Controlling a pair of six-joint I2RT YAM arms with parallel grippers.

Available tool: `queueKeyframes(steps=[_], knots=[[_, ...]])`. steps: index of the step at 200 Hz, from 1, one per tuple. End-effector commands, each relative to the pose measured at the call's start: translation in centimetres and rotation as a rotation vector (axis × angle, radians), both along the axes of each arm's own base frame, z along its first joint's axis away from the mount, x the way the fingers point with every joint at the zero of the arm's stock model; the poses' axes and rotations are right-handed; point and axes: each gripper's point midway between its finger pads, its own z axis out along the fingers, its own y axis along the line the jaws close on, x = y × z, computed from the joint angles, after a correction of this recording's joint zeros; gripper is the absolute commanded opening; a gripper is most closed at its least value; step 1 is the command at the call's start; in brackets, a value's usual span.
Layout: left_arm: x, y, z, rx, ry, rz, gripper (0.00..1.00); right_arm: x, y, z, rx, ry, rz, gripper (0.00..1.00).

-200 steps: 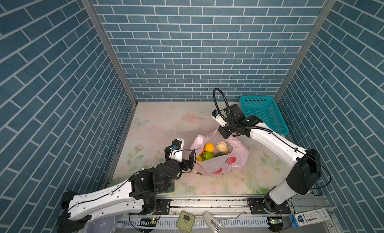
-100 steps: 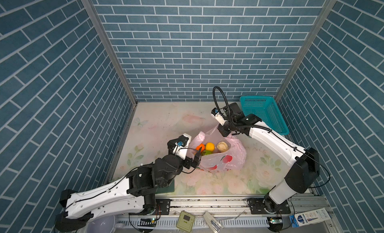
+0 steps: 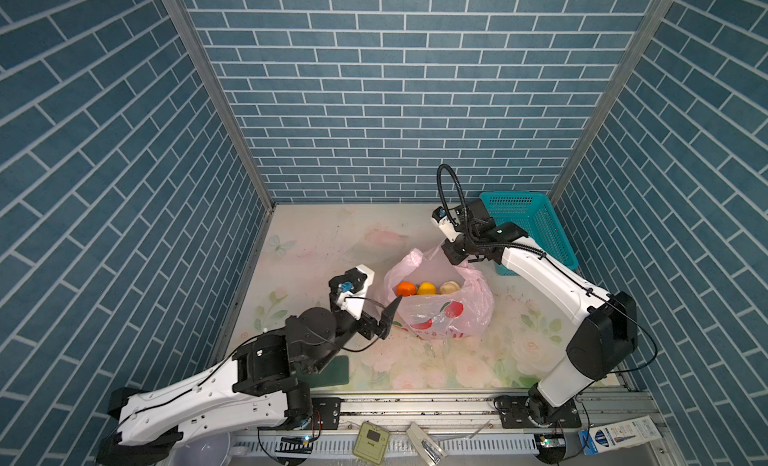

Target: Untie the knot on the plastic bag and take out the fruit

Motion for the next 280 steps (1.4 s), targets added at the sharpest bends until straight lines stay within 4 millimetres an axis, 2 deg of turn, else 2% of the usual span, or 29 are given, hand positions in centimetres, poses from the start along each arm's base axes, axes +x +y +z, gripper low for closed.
queueKeyframes(steps=[1,13,41,60,81,122,148,184,217,243,261,280], knots=[[1.8,2.3,-0.1,-0.039,0.045,0.093,1.0,0.1,1.5,1.7,0.071,-0.028,0.044,0.0],[2.8,2.8,-0.1,-0.057,0.084,0.107,1.0,-0.5,2.2,1.7,0.099,-0.015,0.074,0.0],[5.2,2.6,0.5,-0.08,0.136,0.099,1.0,-1.0,2.8,1.7,0.111,-0.012,0.103,0.0],[6.8,1.7,0.7,-0.095,0.167,0.053,1.0,-1.4,3.1,1.8,0.116,-0.01,0.119,0.0],[8.3,0.0,-0.2,-0.111,0.236,-0.037,0.99,-1.5,3.3,1.8,0.119,-0.003,0.128,0.0],[8.8,-4.6,-3.0,-0.107,0.36,-0.237,1.0,-1.6,3.7,1.8,0.12,0.014,0.132,0.0],[8.7,-6.6,-4.2,-0.109,0.399,-0.31,0.99,-1.4,3.9,1.8,0.118,0.021,0.131,0.0],[7.9,-8.9,-7.3,-0.034,0.465,-0.344,1.0,-1.0,4.2,2.0,0.12,0.023,0.128,0.0],[8.1,-10.9,-9.5,0.037,0.501,-0.328,1.0,-0.7,4.6,2.3,0.131,0.033,0.125,0.0],[9.2,-10.6,-11.9,0.143,0.531,-0.217,1.0,-0.5,4.7,2.7,0.139,0.027,0.122,0.0],[10.8,-9.3,-13.7,0.207,0.546,-0.084,0.99,-0.6,4.9,3.1,0.152,0.026,0.128,0.0],[12.2,-7.9,-14.5,0.245,0.545,0.036,1.0,-0.9,5.2,3.3,0.17,0.035,0.138,0.0]])
